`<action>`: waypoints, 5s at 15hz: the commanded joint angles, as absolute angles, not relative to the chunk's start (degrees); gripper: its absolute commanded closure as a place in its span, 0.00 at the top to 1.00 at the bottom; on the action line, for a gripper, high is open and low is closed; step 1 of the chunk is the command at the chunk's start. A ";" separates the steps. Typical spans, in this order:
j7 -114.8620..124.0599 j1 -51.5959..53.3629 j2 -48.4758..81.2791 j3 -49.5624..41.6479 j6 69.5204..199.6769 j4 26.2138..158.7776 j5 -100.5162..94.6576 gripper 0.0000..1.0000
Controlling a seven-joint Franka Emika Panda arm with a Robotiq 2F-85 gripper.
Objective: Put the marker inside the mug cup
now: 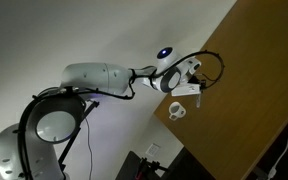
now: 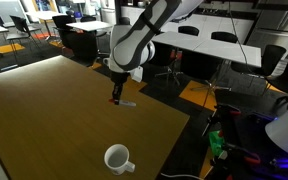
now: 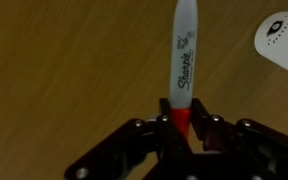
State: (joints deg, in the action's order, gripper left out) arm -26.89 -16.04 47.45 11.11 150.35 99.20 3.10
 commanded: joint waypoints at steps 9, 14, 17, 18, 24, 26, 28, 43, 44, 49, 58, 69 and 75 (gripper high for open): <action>-60.77 -26.56 44.48 25.14 145.07 102.89 9.94 0.06; -60.07 -23.26 45.79 21.99 145.60 101.13 10.94 0.25; -62.61 -24.51 46.41 23.54 145.81 100.91 11.84 0.06; -65.95 -25.94 46.98 25.33 146.39 100.81 13.16 0.06; -85.48 -28.61 48.90 30.57 145.22 99.25 22.69 0.06; -91.69 -28.89 50.12 32.33 143.61 97.65 25.61 0.06; -97.07 -28.53 51.31 33.74 141.90 95.97 28.20 0.06; -113.03 -20.79 60.25 29.56 112.15 78.32 35.29 0.06; -113.38 -20.02 60.70 28.64 109.93 76.96 35.42 0.06; -113.31 -15.43 64.87 23.57 101.04 69.10 34.06 0.06; -118.81 -11.87 77.70 21.34 88.92 52.18 33.41 0.06; -115.90 -10.96 85.41 22.03 78.69 40.74 33.29 0.06; -114.59 -9.99 84.24 19.23 78.24 42.67 34.24 0.06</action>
State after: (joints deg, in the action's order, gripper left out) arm -116.52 -11.04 84.24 20.85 80.39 44.08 33.71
